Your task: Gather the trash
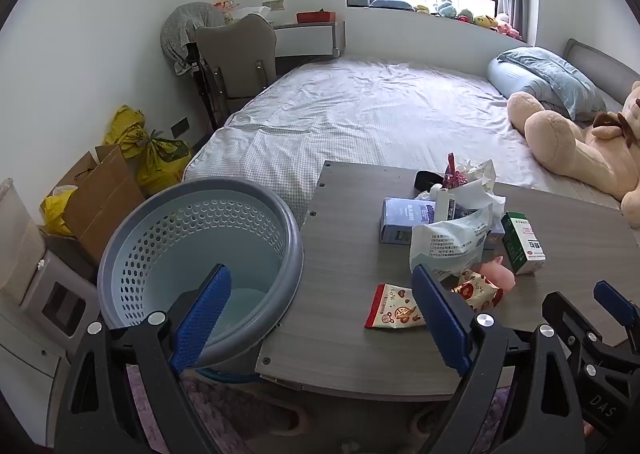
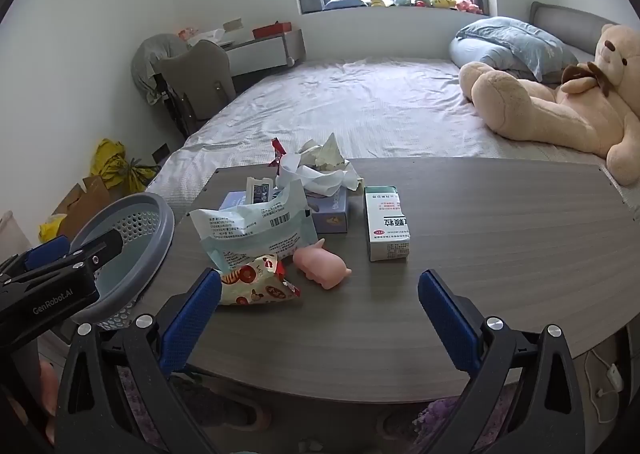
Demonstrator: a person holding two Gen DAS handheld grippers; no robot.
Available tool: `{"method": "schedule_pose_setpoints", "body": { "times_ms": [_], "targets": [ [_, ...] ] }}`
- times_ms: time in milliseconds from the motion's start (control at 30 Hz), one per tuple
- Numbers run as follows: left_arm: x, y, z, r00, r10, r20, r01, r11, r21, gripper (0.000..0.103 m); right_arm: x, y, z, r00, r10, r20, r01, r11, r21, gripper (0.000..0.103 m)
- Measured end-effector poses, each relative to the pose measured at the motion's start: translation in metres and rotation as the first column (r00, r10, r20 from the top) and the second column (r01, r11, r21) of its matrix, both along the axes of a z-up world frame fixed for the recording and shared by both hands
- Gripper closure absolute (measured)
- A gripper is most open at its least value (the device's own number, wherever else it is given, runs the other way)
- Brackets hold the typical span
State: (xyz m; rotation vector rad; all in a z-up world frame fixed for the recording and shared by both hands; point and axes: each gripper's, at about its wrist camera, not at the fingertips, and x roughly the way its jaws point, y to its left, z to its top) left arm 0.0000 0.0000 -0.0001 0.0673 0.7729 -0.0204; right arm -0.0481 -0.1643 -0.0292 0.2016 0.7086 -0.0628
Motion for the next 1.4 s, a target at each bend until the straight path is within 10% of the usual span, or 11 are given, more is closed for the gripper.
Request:
{"method": "schedule_pose_setpoints", "body": {
  "times_ms": [1400],
  "targets": [
    [-0.012, 0.0, 0.006, 1.0, -0.004, 0.023, 0.004, 1.0, 0.011, 0.016, -0.007, 0.003, 0.014, 1.0, 0.007, 0.025, -0.007, 1.0, 0.011, 0.006]
  ]
}}
